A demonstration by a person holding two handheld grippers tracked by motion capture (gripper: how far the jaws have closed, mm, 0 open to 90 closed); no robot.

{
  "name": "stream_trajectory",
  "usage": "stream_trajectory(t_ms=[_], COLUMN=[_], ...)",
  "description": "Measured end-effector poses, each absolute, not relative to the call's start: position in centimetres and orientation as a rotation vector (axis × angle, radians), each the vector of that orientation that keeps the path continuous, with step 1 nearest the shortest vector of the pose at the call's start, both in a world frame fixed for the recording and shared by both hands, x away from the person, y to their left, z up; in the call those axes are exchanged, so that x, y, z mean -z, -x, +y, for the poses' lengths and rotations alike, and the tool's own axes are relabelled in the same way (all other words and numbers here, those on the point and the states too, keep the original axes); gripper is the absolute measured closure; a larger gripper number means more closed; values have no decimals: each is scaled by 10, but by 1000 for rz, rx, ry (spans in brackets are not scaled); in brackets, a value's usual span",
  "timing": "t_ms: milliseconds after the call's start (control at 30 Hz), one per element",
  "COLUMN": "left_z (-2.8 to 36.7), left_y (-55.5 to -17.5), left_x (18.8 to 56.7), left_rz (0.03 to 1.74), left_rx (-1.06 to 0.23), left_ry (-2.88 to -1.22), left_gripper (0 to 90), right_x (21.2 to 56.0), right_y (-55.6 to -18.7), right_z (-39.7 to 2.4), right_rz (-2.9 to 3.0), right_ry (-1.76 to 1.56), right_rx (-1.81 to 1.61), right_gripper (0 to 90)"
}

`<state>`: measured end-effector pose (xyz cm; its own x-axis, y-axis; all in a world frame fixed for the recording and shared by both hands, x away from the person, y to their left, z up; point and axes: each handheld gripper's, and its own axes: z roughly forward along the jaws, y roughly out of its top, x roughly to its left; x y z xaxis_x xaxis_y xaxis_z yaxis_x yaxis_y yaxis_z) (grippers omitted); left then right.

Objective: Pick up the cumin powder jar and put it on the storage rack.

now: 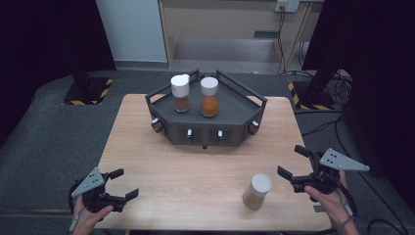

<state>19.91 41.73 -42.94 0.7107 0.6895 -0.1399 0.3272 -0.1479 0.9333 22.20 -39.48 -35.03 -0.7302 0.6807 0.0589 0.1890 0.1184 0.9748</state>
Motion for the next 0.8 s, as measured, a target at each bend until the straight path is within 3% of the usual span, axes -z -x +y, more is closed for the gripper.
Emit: stream_trajectory(t_ms=[433, 800], left_z=[416, 417], left_y=[-200, -200], left_x=[429, 429], left_rz=[810, 812], left_rx=[-381, -380], left_ry=[-1752, -1754], left_gripper=[7, 7], right_x=[311, 298], right_y=[-229, -237], right_z=[-391, -384], right_rz=[2200, 2315], right_ry=[-692, -672], right_rx=[-1550, -1479], right_gripper=[17, 28])
